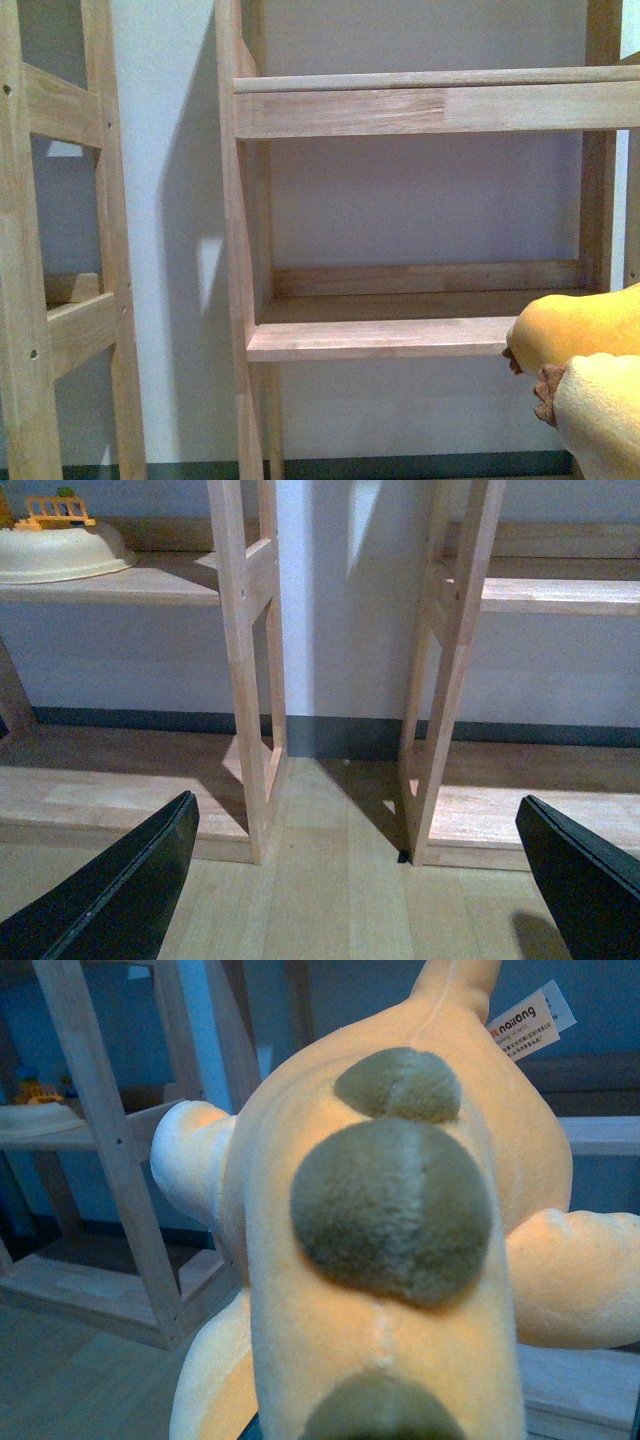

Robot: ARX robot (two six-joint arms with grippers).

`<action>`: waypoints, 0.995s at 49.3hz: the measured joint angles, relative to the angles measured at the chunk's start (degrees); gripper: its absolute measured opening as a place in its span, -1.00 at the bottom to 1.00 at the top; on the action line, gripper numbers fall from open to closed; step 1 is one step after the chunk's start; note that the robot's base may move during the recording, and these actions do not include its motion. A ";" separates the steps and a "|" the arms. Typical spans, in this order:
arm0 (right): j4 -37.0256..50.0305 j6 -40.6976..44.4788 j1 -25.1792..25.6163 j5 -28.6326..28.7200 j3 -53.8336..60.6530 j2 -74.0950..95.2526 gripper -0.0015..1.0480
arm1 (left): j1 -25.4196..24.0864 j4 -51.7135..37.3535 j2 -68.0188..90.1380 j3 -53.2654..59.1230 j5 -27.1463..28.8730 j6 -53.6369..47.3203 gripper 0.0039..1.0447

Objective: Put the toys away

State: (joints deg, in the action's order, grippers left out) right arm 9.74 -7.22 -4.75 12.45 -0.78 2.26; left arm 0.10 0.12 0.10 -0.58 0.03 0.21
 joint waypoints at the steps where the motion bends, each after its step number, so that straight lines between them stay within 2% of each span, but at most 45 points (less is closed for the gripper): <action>1: 0.00 0.00 0.00 0.00 0.00 0.00 -0.86 | 0.00 0.00 0.00 0.00 0.00 0.00 0.89; 49: 0.00 0.00 0.00 -0.02 0.00 0.00 -0.86 | 0.00 0.00 0.00 0.00 0.00 0.00 0.89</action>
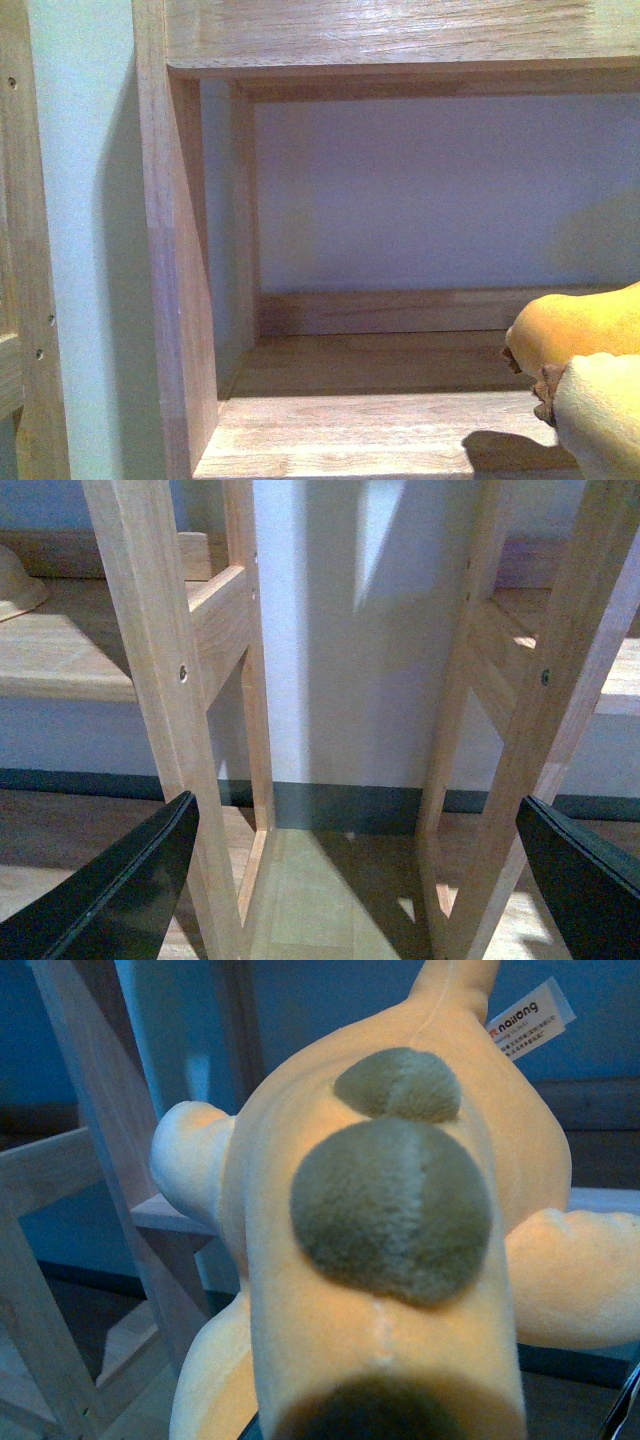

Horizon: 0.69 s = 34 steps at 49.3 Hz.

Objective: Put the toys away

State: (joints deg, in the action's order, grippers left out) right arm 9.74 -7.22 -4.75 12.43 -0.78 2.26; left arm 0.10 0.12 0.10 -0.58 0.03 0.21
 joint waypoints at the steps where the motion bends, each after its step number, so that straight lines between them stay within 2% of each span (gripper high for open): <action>1: 0.00 0.00 0.00 0.00 0.00 0.00 -0.86 | 0.00 0.00 0.00 0.00 0.00 0.00 0.89; 10: -1.09 4.55 -0.77 -0.68 -1.11 2.99 -0.86 | 0.00 0.00 0.00 0.00 0.00 0.00 0.89; 21: 6.14 8.48 -5.81 -6.64 -7.61 8.33 -0.86 | 0.00 0.00 0.00 0.00 -0.02 0.00 0.89; 34: 9.97 11.04 -12.41 -9.68 -14.45 14.16 -0.86 | 0.00 0.00 0.00 0.00 0.00 0.00 0.89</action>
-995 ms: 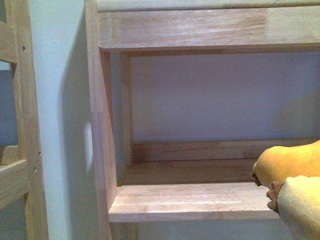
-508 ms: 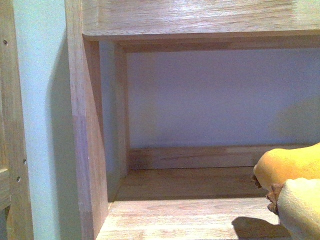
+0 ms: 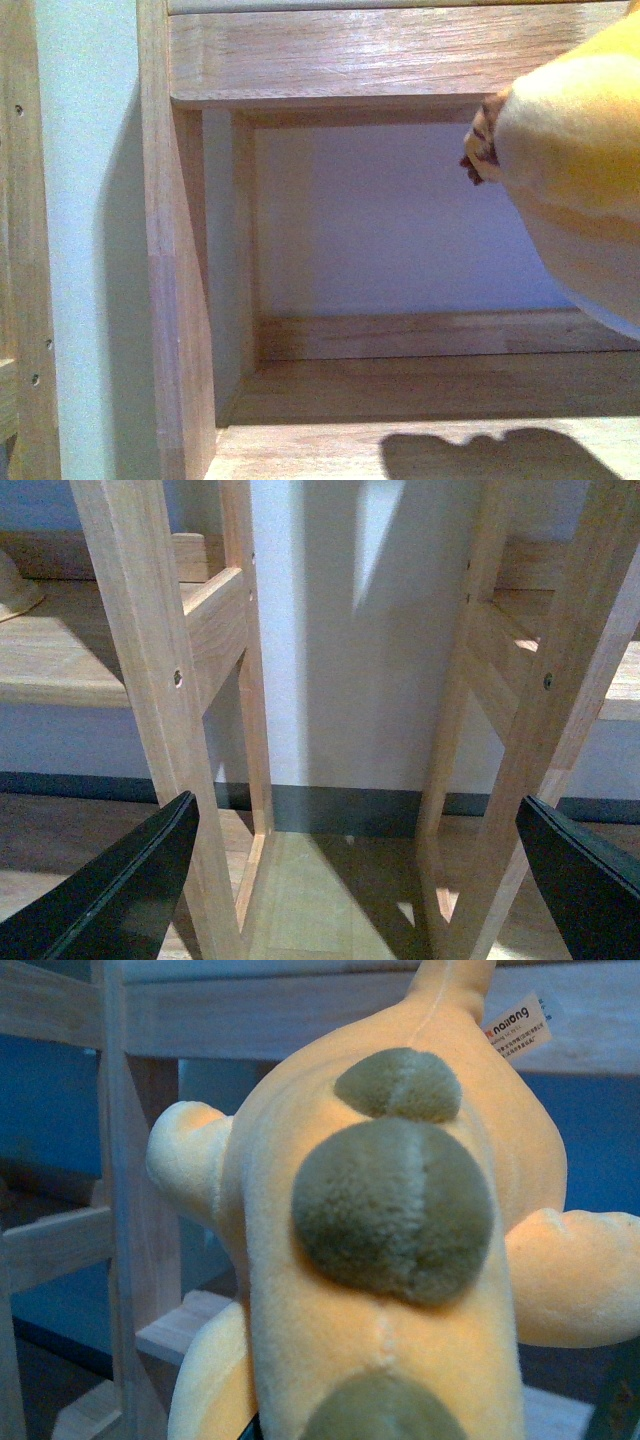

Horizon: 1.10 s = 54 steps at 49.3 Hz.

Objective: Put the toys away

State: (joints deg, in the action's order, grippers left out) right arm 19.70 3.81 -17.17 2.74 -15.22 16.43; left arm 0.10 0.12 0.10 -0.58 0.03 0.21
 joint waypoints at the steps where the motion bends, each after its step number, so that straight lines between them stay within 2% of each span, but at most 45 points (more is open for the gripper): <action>1: 0.13 0.09 -0.17 -0.02 -0.33 0.24 -0.86 | 0.00 0.00 0.00 0.00 -0.02 0.00 0.89; 23: 4.42 5.20 -5.75 -0.61 -14.12 9.33 -0.86 | 0.00 0.00 0.00 0.00 0.00 0.00 0.89; 29: 4.33 6.82 -5.84 -0.15 -18.45 11.80 -0.86 | 0.00 0.00 0.00 0.00 0.00 0.00 0.89; 36: 1.84 6.38 -1.46 2.71 -24.41 14.05 -0.86 | 0.00 0.00 0.00 0.00 0.00 0.00 0.89; 43: -1.53 2.47 5.88 6.10 -31.43 16.48 -0.86 | 0.00 0.00 0.00 0.00 0.00 0.00 0.89; 48: -0.87 -1.01 10.56 8.50 -35.56 19.58 -0.86 | 0.00 0.00 0.00 0.00 -0.02 0.00 0.89; 54: 0.59 -2.75 13.14 8.90 -40.11 24.57 -0.86 | 0.00 0.00 0.00 0.00 0.00 0.00 0.89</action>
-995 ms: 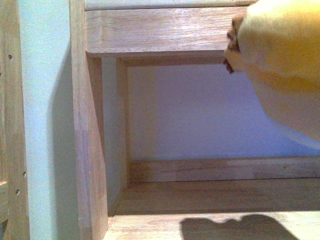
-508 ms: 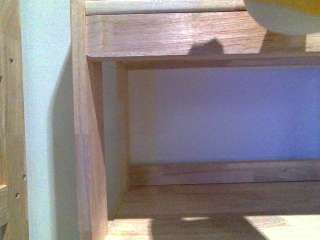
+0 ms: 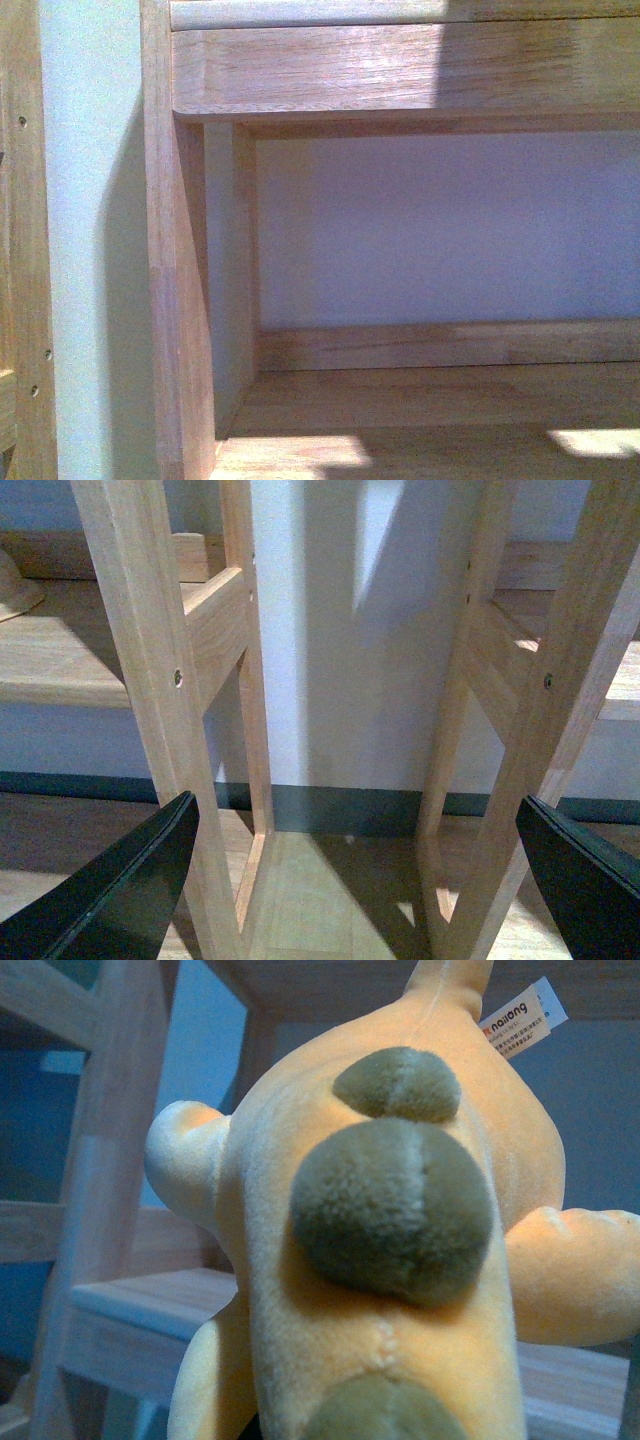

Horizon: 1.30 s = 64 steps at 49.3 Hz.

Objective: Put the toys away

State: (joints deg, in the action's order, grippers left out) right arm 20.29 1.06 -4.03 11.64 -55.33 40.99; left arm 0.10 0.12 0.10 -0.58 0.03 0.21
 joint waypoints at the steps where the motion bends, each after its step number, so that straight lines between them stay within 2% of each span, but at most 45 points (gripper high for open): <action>1: 0.09 -0.17 0.15 -0.02 -0.48 0.57 -0.86 | 0.00 0.00 0.00 0.00 0.00 0.02 0.89; 19: -1.53 -1.64 -0.98 -1.86 -13.18 16.59 -0.86 | 0.00 0.00 0.00 0.00 0.00 0.00 0.89; 43: -19.15 -20.63 -7.91 -4.33 -47.30 44.72 -0.86 | 0.00 0.00 0.00 0.00 0.00 0.00 0.89; 51: -22.84 -25.33 -10.40 -2.73 -53.22 50.27 -0.86 | 0.00 0.00 0.00 0.00 0.00 0.00 0.89; 64: -25.22 -27.26 -14.12 -1.22 -58.01 54.93 -0.86 | 0.00 0.00 0.00 0.00 0.00 0.00 0.89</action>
State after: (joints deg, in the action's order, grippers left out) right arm -4.93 -26.20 -18.15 10.41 -113.34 95.92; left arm 0.10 0.12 0.10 -0.58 0.03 0.21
